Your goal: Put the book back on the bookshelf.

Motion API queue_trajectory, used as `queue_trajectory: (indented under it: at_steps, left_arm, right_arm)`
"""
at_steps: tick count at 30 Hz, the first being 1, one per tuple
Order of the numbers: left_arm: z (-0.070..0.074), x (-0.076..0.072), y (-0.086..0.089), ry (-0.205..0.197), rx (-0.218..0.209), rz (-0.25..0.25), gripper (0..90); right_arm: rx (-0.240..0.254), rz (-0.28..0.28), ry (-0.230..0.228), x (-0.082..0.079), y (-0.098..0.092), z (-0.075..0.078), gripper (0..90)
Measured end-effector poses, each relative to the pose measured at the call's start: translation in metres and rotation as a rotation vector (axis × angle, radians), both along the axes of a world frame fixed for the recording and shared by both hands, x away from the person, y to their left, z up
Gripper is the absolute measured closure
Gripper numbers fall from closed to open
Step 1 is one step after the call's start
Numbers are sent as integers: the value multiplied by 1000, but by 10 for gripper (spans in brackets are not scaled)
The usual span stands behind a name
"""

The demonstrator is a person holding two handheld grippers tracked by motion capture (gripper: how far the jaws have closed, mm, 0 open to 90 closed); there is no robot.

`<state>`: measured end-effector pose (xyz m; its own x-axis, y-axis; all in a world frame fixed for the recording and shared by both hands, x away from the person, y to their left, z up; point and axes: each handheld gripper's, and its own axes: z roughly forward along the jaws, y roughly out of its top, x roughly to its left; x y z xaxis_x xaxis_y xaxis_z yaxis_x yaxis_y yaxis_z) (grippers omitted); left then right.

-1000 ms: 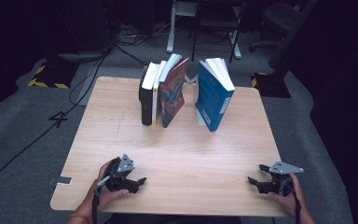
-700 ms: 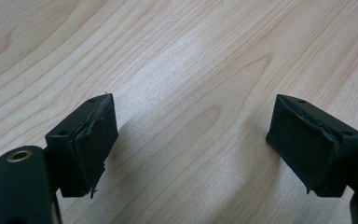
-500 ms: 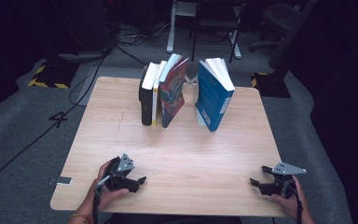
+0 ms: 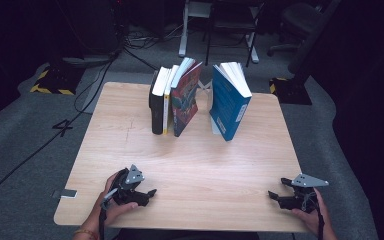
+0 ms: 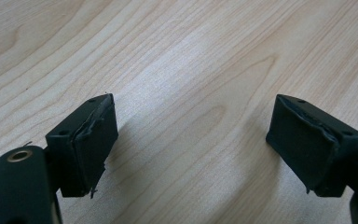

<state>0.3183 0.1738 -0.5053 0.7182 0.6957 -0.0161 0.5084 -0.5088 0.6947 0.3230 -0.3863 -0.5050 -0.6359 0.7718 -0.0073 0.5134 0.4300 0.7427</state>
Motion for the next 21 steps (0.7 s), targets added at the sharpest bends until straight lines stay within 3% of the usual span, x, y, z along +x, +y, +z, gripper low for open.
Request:
queue_trajectory:
  at_steps: [21]
  left_arm:
    - [0,2,0,0,0,-2,158]
  right_arm:
    - [-4,-10,1,0,0,0,178]
